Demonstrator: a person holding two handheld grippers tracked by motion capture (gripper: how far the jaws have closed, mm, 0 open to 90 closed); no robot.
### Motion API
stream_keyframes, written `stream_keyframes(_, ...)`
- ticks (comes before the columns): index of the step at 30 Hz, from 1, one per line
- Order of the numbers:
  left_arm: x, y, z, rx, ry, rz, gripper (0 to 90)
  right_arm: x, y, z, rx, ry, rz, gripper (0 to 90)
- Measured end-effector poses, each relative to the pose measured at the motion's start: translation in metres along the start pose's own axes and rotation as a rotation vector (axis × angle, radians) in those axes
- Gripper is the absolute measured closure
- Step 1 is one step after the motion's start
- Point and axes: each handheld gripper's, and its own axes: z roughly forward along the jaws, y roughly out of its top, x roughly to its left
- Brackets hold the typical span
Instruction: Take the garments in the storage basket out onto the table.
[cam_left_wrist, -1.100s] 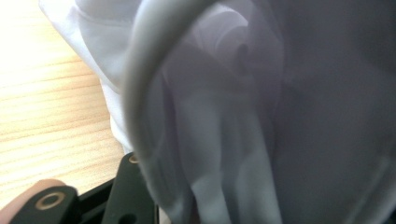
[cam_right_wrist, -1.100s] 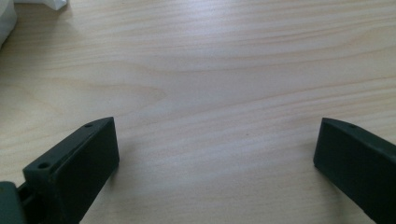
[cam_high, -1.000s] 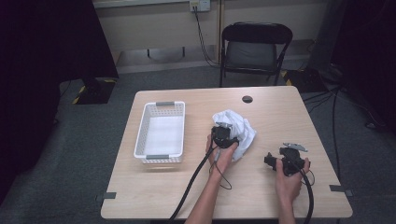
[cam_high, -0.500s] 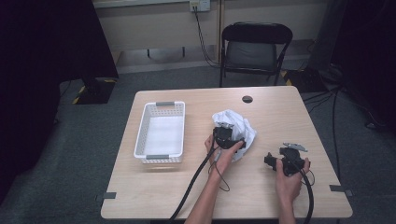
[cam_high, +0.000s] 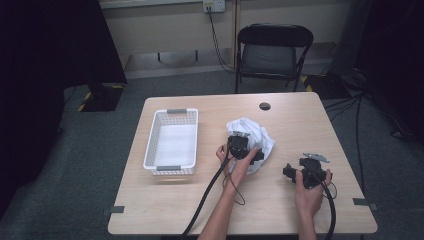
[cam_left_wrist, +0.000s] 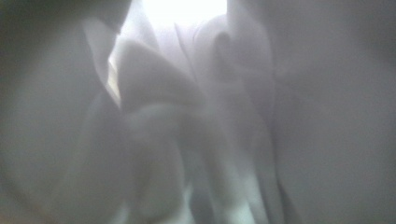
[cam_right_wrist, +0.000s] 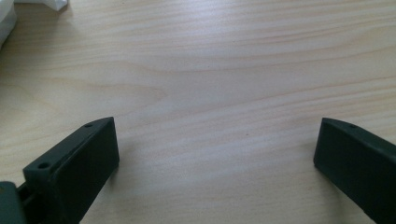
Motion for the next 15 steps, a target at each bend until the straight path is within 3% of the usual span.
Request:
stream_keyframes(5, 0.000, 0.002, -0.005, -0.020, -0.011, -0.013, 2.4, 0.000, 0.000, 0.000, 0.000, 0.000, 0.000, 0.0)
stream_keyframes(15, 0.000, 0.003, -0.012, -0.022, -0.015, -0.001, 1.3, 0.000, 0.000, 0.000, 0.000, 0.000, 0.000, 0.0)
